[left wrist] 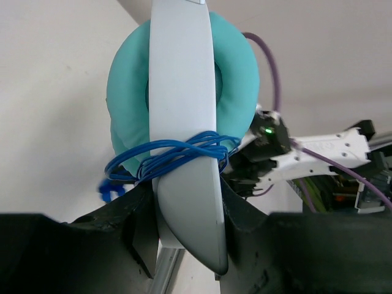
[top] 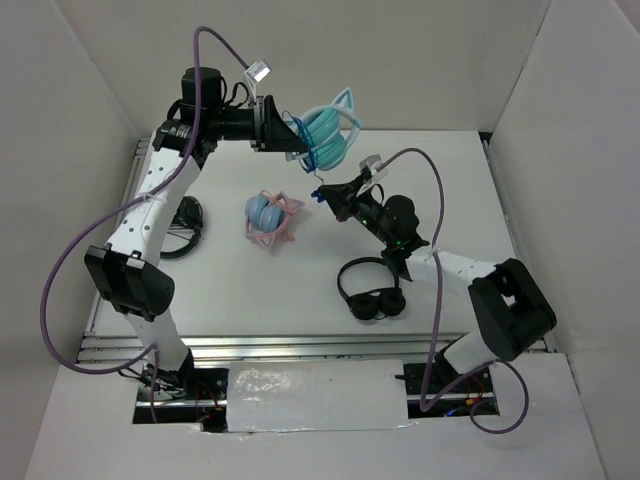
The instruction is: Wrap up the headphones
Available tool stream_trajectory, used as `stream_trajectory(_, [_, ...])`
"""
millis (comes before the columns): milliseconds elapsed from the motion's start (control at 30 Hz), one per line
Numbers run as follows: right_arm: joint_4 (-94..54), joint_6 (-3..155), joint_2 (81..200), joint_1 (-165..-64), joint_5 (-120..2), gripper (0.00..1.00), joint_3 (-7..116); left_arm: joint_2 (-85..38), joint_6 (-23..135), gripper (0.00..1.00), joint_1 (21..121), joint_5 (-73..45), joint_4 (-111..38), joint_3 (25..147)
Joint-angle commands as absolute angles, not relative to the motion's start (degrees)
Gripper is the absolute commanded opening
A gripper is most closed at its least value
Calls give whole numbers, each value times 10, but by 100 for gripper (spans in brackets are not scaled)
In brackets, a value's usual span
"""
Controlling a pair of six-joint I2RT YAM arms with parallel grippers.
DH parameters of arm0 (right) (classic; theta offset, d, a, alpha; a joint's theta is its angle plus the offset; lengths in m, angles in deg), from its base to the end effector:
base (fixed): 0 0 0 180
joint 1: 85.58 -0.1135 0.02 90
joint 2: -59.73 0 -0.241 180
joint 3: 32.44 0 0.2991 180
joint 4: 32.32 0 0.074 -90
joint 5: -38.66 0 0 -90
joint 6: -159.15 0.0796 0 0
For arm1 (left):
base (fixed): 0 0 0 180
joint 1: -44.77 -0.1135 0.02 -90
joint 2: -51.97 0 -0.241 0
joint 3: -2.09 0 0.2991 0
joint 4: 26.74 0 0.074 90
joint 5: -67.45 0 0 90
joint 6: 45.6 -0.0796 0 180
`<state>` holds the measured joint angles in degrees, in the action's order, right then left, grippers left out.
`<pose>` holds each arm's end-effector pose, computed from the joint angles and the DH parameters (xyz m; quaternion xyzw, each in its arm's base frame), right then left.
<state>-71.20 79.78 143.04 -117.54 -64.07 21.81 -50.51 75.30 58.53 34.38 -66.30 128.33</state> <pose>0.3325 0.2281 0.2334 -0.2018 0.6133 0.3426 0.6825 0.4298 -0.1739 0.4373 0.1798 0.7362 -0.5531 0.3461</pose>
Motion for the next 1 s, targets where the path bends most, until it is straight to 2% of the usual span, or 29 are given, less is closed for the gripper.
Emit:
stream_trajectory(0, [-859, 832, 1469, -1149, -658, 0, 217, -461, 784, 0, 606, 387, -587, 1276])
stream_trajectory(133, [-932, 882, 1511, -1113, -696, 0, 226, -451, 909, 0, 625, 456, -437, 1227])
stream_trajectory(233, [-976, 925, 1536, -1073, -748, 0, 229, -458, 880, 0, 638, 478, -447, 1242])
stream_trajectory(333, [-1034, 959, 1557, -1026, -866, 0, 247, -474, 832, 0, 671, 494, -491, 1263])
stream_trajectory(467, [-1038, 984, 1582, -947, -1049, 0, 290, -484, 870, 0, 703, 544, -409, 1234])
stream_trajectory(500, [-1047, 1010, 1591, -931, -1113, 0, 298, -487, 871, 0, 709, 555, -403, 1230])
stream_trajectory(600, [-1136, 1122, 1633, -868, -1187, 0, 348, -493, 868, 0, 725, 564, -389, 1210])
stream_trajectory(633, [-1211, 1165, 1647, -860, -1212, 0, 365, -502, 860, 0, 732, 559, -399, 1211])
stream_trajectory(700, [-1217, 1225, 1678, -815, -1242, 0, 443, -520, 821, 0, 740, 555, -440, 1235])
stream_trajectory(800, [-1209, 1276, 1702, -793, -1265, 0, 552, -545, 702, 0, 757, 514, -586, 1294])
stream_trajectory(867, [-1189, 1285, 1708, -788, -1281, 0, 616, -562, 625, 0, 771, 438, -748, 1374])
stream_trajectory(967, [-1124, 1272, 1710, -785, -1320, 0, 688, -568, 517, 0, 805, 330, -839, 1416])
